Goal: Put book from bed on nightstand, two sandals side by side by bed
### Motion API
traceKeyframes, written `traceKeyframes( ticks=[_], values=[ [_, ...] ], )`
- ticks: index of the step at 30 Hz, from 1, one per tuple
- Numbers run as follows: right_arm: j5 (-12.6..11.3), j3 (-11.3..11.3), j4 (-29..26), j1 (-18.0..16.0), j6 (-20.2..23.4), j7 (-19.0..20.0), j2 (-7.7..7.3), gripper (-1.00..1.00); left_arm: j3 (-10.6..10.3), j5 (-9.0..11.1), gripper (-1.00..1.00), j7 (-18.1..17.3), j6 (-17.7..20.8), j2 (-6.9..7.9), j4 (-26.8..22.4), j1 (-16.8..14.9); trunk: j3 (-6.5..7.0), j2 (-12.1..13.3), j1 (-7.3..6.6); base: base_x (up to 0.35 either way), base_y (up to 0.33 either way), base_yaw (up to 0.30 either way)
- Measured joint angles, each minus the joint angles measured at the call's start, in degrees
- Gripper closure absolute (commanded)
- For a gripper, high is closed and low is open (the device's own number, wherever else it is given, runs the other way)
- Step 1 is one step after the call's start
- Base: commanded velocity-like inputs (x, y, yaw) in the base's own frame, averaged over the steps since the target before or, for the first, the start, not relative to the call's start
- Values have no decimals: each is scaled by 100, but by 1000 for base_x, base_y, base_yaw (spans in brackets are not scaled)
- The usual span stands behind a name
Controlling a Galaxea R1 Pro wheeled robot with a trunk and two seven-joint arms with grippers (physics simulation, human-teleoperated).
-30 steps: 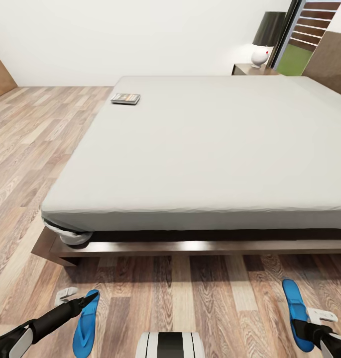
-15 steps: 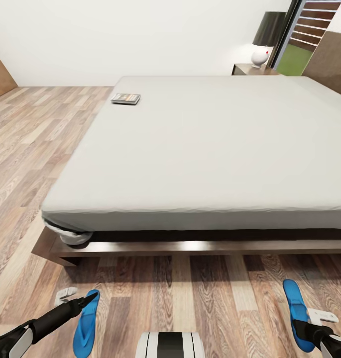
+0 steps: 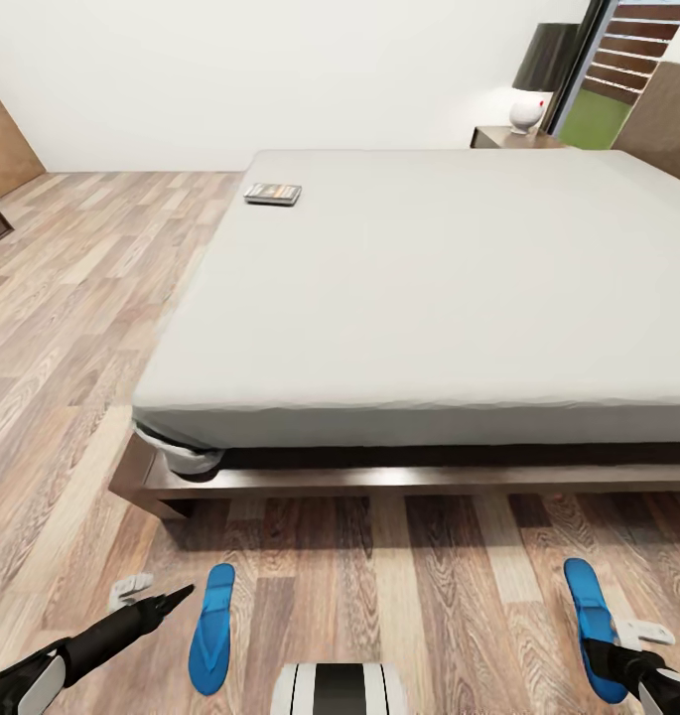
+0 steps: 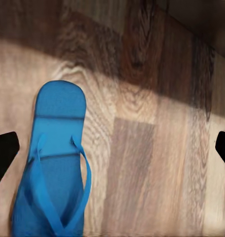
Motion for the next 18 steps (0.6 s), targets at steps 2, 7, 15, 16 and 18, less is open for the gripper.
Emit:
traceKeyframes(
  ticks=[2,7,15,16,18],
  values=[
    [0,0,0,0,0,0,0,100,0,1,-100,10,4,0,0,0,0,0,0,-101,268,0],
    [0,3,0,0,0,0,0,100,1,1,-100,14,8,0,0,0,0,0,-1,-28,301,0],
    [0,3,0,0,0,0,0,100,1,-2,-100,15,8,0,0,0,0,0,-1,-2,323,0],
    [0,3,0,0,0,0,0,100,1,-1,-100,15,8,0,0,0,0,0,-1,0,325,0],
    [0,3,0,0,0,0,0,100,1,-1,-100,15,7,0,0,0,0,0,-1,0,325,0]
  ],
)
